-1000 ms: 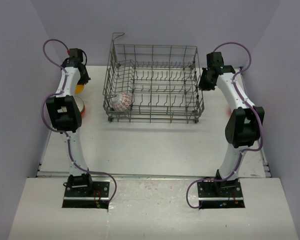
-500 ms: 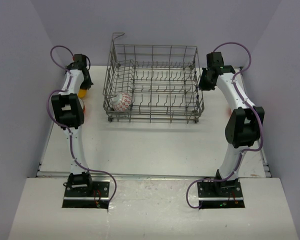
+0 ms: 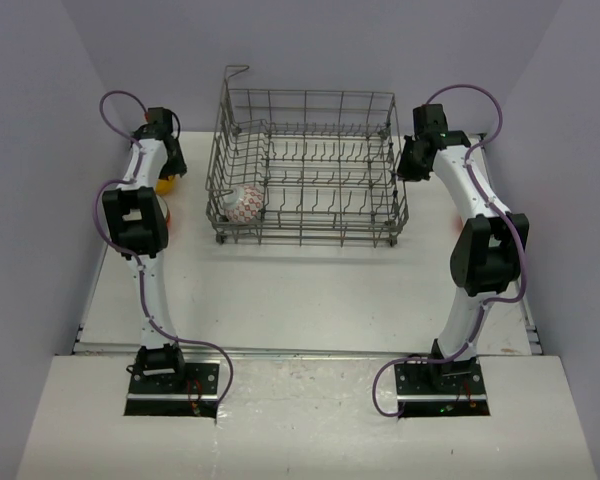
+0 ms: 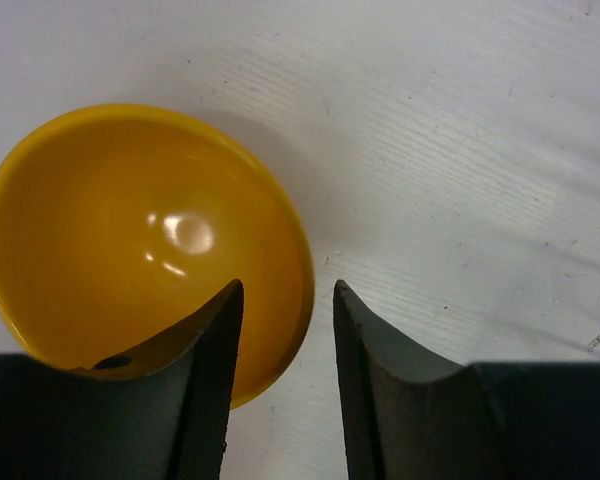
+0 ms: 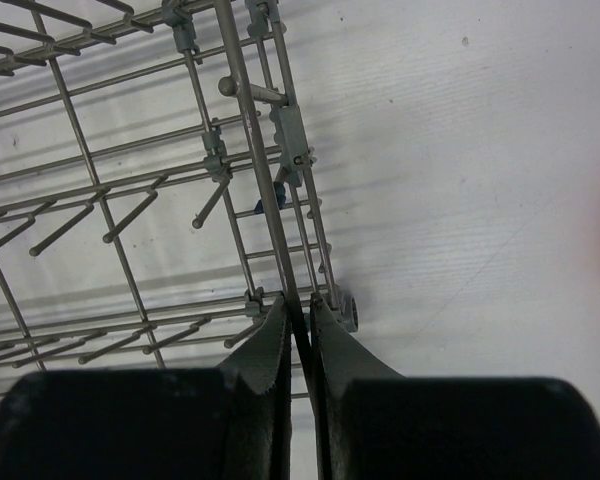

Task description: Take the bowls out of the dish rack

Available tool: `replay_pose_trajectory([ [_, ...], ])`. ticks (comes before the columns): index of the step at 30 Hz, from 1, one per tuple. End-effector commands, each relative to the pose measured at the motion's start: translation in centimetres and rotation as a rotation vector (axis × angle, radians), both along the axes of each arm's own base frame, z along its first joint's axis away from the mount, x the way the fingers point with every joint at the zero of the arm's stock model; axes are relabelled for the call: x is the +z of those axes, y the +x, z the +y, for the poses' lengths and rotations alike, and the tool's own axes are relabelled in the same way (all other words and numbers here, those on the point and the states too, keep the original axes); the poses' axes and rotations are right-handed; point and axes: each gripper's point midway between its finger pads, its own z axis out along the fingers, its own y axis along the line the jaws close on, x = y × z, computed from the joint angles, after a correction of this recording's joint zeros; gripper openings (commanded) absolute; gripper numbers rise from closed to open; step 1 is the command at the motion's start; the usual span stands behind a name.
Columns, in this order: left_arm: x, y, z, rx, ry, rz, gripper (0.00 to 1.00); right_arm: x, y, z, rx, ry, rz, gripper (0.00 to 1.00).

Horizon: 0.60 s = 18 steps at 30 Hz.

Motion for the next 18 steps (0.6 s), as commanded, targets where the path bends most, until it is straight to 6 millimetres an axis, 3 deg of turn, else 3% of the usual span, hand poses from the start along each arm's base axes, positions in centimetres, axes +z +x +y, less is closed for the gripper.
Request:
replay_pose_trajectory([
  [1,1.8,1.3,0.6,0.016,-0.014,-0.072,0.43,-2.6,-3.7,-0.5,-0.049,-0.020,0.181,0.00],
  [7,2.8,1.6,0.5,0.015,-0.054,-0.113,0.50,-0.4,-3.1,-0.3,-0.043,-0.008,0.118,0.01],
  [11,4.5,2.3,0.1,0.011,-0.105,-0.163,0.54,2.2,-2.5,-0.3,-0.043,-0.006,0.063,0.09],
  [18,6.0,3.0,-1.0,-0.002,-0.169,-0.211,0.56,6.8,-2.0,-0.3,-0.040,-0.016,-0.019,0.32],
])
